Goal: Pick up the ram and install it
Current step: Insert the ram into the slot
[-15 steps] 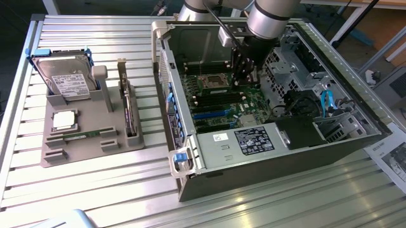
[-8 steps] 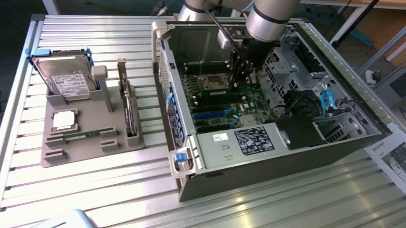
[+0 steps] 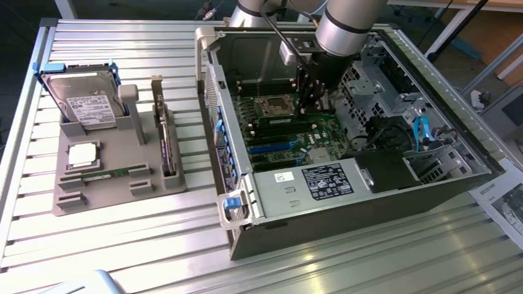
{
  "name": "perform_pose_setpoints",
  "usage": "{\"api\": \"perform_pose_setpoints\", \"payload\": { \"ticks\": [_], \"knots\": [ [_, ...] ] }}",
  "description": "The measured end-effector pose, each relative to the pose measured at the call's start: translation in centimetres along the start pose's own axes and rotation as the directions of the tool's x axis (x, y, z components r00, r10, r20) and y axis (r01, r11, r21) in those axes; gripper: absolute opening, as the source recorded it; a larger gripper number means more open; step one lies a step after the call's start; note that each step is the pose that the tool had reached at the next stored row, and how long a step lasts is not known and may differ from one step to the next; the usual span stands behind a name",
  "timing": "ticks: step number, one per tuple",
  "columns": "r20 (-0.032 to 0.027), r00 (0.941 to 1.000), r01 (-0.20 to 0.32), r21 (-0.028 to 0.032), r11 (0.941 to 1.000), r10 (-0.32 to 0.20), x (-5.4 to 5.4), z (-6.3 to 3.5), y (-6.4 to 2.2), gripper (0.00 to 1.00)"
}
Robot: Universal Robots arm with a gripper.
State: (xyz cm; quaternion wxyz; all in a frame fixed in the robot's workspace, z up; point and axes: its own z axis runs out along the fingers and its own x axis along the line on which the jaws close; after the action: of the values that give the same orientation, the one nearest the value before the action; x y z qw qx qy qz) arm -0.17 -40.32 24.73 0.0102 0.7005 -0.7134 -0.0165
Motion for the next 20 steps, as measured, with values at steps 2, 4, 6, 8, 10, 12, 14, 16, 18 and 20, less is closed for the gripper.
{"api": "perform_pose_setpoints", "payload": {
  "ticks": [2, 4, 6, 8, 10, 12, 14, 16, 18, 20],
  "knots": [
    [0.0004, 1.0, 0.0, 0.0001, 1.0, 0.0, 0.01, 0.01, 0.0, 0.12],
    [0.0002, 1.0, 0.0, 0.0, 1.0, 0.0, 0.08, 0.01, 0.0, 0.12],
    [0.0002, 1.0, 0.0, 0.0001, 1.0, 0.0, 0.19, 0.0, 0.0, 0.12],
    [0.0, 1.0, 0.0, 0.0, 1.0, 0.0, 0.26, 0.0, 0.0, 0.12],
    [0.0001, 1.0, 0.0, 0.0, 1.0, 0.0, 0.34, 0.0, 0.0, 0.12],
    [0.0001, 1.0, 0.0, 0.0001, 1.0, 0.0, 0.39, 0.0, -0.01, 0.12],
    [0.0001, 1.0, 0.0, 0.0, 1.0, 0.0, 0.46, 0.0, -0.01, 0.12],
    [0.0001, 1.0, 0.0, 0.0, 1.0, 0.0, 0.51, 0.0, -0.01, 0.12],
    [0.0001, 1.0, 0.0, 0.0, 1.0, 0.0, 0.51, 0.0, -0.01, 0.12],
    [0.0001, 1.0, 0.0, 0.0, 1.0, 0.0, 0.51, 0.0, -0.01, 0.12]
  ]
}}
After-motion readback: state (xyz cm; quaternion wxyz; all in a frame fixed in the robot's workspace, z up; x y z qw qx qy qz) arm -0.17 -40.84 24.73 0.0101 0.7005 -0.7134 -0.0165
